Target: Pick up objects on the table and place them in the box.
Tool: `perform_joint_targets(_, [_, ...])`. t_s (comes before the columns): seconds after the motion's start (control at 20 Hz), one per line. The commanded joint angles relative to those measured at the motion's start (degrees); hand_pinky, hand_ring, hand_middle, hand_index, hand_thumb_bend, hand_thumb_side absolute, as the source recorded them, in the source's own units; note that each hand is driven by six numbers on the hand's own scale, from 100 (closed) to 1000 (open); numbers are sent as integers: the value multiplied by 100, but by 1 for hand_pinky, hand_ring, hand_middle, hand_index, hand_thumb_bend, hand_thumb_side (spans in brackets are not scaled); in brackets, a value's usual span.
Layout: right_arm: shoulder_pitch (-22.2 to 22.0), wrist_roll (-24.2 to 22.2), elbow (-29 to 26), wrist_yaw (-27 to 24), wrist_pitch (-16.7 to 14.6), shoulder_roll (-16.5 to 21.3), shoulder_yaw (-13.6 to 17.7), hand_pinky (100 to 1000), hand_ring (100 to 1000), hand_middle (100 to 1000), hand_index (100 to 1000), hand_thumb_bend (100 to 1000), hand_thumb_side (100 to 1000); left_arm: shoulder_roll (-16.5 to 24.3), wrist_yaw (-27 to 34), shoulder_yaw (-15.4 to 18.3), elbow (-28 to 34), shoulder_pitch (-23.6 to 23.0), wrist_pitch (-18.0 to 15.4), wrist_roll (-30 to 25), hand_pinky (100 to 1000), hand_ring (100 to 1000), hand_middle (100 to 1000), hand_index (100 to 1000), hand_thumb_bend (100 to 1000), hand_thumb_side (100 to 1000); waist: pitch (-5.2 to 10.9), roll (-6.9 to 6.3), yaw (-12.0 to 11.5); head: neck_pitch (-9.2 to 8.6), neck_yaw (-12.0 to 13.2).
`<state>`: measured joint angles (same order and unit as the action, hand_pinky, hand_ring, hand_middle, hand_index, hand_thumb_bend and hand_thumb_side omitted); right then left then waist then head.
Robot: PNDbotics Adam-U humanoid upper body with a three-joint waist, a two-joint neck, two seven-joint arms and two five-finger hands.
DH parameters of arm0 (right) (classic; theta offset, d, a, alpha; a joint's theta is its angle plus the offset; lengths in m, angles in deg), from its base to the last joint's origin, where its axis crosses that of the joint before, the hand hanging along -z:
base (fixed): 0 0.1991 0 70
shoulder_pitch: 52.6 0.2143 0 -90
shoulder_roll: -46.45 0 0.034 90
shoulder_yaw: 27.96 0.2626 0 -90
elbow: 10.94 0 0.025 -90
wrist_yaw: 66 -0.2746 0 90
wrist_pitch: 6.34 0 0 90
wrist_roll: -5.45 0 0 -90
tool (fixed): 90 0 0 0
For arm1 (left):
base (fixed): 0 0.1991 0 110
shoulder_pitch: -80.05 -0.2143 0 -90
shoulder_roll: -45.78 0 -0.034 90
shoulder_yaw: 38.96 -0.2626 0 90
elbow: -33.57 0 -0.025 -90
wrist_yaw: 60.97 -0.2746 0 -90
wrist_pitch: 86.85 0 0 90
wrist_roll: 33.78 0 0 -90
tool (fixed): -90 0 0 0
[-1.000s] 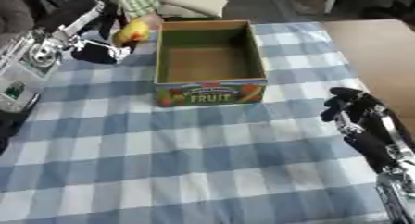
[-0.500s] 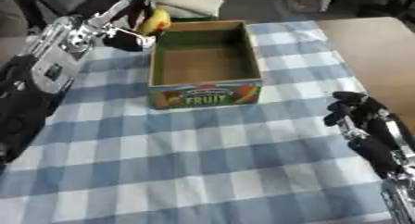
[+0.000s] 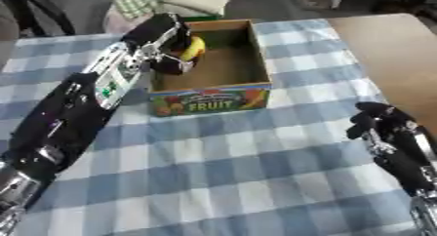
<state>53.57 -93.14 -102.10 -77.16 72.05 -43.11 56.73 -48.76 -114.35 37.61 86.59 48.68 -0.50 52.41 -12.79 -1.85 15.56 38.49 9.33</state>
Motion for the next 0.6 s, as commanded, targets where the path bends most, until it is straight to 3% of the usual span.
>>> perform_joint_targets(0.05, [81, -9, -82, 1, -7, 67, 30, 584, 561, 576, 767, 100, 375, -17, -305, 176, -156, 150, -81, 221, 567, 431, 360, 387, 365, 100, 84, 19, 12, -57, 14])
perform_joint_targets(0.1, [80, -7, -80, 0, -6, 66, 32, 584, 561, 576, 767, 100, 375, -33, -367, 199, -184, 138, -122, 258, 574, 452, 406, 434, 537, 138, 85, 15, 10, -55, 12])
perform_joint_targets(0.2, [81, -10, -77, -3, -5, 58, 31, 584, 561, 576, 767, 100, 376, -53, -426, 222, -202, 115, -200, 297, 596, 494, 462, 529, 734, 250, 87, 9, 2, -52, 4])
perform_joint_targets(0.3, [78, -14, -73, -2, -3, 55, 31, 584, 561, 576, 767, 100, 376, -57, -415, 207, -168, 96, -277, 276, 624, 541, 510, 592, 873, 314, 91, 7, -9, -51, -2])
perform_joint_targets(0.45, [68, -10, -68, 1, -5, 60, 40, 583, 561, 576, 767, 100, 375, -33, -357, 151, -5, 84, -382, 202, 677, 612, 572, 667, 993, 379, 98, 12, -28, -48, -8])
perform_joint_targets(0.6, [65, -3, -68, -2, -7, 58, 48, 583, 561, 576, 767, 100, 375, -6, -251, 125, 175, 79, -421, 142, 693, 634, 590, 687, 1000, 397, 108, 22, -43, -49, -17])
